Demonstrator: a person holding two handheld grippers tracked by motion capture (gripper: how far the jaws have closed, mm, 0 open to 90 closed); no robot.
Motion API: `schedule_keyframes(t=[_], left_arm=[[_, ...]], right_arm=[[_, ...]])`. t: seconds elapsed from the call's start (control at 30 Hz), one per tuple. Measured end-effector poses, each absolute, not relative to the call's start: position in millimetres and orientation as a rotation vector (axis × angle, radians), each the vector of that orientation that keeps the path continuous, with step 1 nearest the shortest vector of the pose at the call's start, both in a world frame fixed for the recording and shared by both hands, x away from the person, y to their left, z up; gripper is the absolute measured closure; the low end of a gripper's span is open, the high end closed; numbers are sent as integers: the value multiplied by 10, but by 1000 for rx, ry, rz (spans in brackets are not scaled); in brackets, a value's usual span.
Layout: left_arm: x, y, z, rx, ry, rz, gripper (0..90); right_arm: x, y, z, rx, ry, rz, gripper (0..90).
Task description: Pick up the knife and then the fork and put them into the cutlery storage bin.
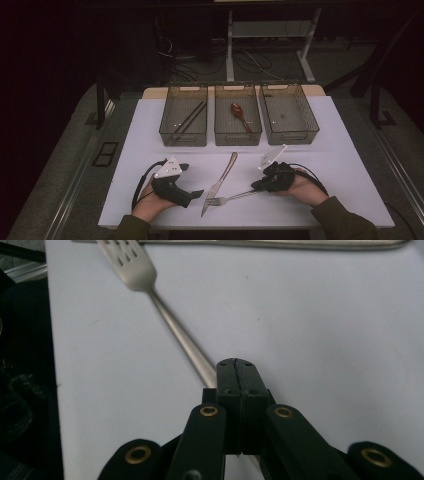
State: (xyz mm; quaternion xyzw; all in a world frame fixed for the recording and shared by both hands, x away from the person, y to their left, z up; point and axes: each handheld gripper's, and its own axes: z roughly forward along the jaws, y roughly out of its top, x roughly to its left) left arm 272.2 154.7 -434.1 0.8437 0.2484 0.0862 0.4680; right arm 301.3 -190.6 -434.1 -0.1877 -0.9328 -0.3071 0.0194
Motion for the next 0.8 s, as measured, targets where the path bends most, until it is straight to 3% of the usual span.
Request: schedule_keyframes(t=[0.2, 0.37, 0.6, 0.8], left_arm=[[2721, 1544, -4336, 2073, 607, 214, 0], [2726, 1540, -4342, 2073, 610, 212, 0], [2725, 1539, -4342, 2072, 612, 213, 0], [2727, 1541, -4342, 2073, 611, 212, 0]], right_arm=[[2965, -1957, -4316, -563, -2889, -973, 883], [2980, -1922, -4231, -492, -2890, -1001, 770], [2999, -1697, -4157, -350, -2933, -917, 685], [3012, -1436, -4143, -182, -3000, -775, 670]])
